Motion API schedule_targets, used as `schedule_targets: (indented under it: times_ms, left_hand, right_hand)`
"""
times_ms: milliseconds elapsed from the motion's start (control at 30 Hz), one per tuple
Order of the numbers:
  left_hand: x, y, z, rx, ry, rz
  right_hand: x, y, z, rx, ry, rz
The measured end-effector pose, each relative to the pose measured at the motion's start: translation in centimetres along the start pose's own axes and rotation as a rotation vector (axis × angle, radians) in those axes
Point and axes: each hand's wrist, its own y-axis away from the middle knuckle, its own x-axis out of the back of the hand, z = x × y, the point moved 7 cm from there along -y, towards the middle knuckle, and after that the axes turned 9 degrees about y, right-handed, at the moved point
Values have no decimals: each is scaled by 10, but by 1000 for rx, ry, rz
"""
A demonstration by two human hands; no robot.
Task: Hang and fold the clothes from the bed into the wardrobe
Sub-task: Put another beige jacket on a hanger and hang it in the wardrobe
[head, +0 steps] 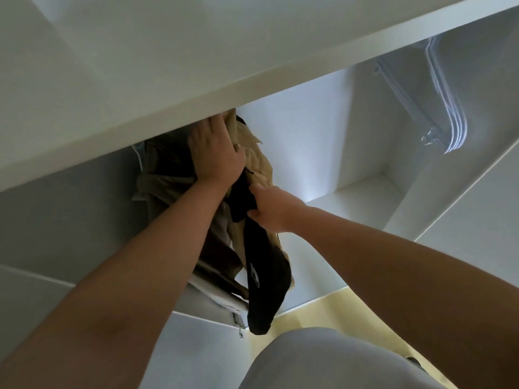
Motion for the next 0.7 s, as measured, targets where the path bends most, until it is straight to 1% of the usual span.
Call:
schedule_targets:
  times_ms: [67, 100, 133, 167, 200, 300, 367, 400, 433, 500, 533, 600, 700]
  left_hand:
    - [3, 2, 17, -125, -72, 1]
    - [1, 4, 29, -203, -70, 0]
    - [-2, 7, 43, -271, -52, -8]
    - [-8, 10, 55, -302, 3, -39]
    - [-19, 13, 67, -281, 103, -108]
    - [-69, 33, 117, -139, 414, -417]
    - [-99, 60, 163, -123, 554, -591]
    - [-116, 81, 207, -151, 632, -699]
    - [-127, 101, 241, -155, 686, -785]
    - [-129, 120, 266, -84, 775, -875]
    - [-131, 141, 300, -79, 844, -964]
    - [-127, 191, 376, -54, 968, -1165]
    - [-94, 269, 479, -98, 1054, -1379]
  right_hand:
    - [3, 6, 9, -25, -71, 2]
    - [7, 10, 20, -81, -145, 21]
    - [11, 16, 35, -175, -242, 62]
    - [15, 26, 54, -285, -359, 130]
    - [18, 39, 74, -397, -489, 217]
    - [26, 102, 136, -698, -799, 499]
    - [30, 159, 174, -892, -881, 696]
    - [30, 208, 198, -1015, -920, 824]
    - [28, 247, 212, -1088, -968, 922]
    - [25, 277, 213, -1148, -1061, 943]
    - [25, 312, 217, -1211, -1077, 998]
    - [29, 391, 223, -1322, -1085, 1175]
    - [32, 510, 219, -1459, -1063, 1440]
